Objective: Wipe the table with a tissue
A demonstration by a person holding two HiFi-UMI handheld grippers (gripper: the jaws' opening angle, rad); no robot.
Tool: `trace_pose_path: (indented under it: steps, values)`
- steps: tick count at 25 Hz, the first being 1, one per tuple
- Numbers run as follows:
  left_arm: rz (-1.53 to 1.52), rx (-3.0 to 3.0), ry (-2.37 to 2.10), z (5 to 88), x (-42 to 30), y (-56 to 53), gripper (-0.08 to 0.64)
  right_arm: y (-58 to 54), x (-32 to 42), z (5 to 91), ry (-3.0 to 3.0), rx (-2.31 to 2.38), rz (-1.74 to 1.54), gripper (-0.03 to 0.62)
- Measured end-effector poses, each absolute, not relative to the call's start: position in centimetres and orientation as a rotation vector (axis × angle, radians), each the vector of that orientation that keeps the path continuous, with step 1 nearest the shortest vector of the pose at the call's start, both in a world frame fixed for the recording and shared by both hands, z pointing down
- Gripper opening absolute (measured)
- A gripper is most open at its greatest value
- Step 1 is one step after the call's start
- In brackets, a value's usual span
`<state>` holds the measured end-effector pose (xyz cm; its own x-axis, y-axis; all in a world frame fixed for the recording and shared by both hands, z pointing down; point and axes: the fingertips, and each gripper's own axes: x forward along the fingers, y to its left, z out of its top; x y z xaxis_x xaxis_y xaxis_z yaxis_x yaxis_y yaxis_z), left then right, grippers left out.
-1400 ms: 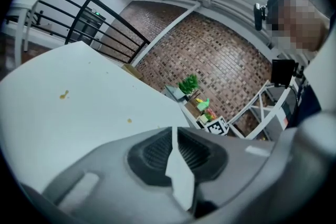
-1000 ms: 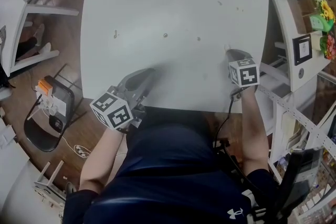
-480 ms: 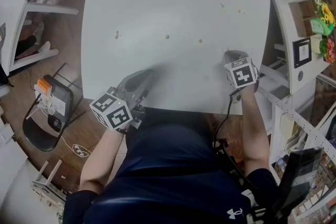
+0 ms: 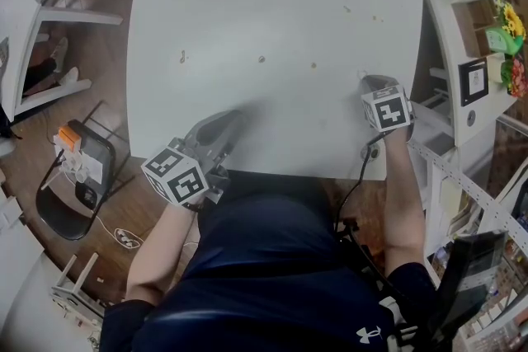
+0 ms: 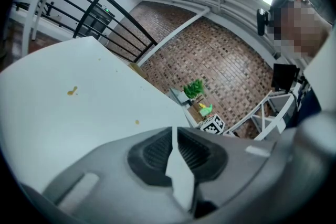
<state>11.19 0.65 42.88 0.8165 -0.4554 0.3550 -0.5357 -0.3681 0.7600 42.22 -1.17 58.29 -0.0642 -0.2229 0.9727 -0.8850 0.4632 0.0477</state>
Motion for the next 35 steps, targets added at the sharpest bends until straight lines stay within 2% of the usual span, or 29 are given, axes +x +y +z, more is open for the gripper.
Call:
trace_pose_path:
  steps: [13,24,35]
  values:
    - [0.059,1.985,-0.780,42.8,8.5,1.1,0.028,-2.4,35.6,58.1,-1.724,0.984,0.780,0.020]
    - [0.038,1.985,-0.776,42.7,7.3,1.2,0.028,-3.6,35.1,56.2,-1.756,1.038,0.743,0.020]
    - [0.065,2.009,-0.726,42.7,8.2,0.8,0.026,-0.9,43.8,55.2,-1.633,1.292,0.891,0.020]
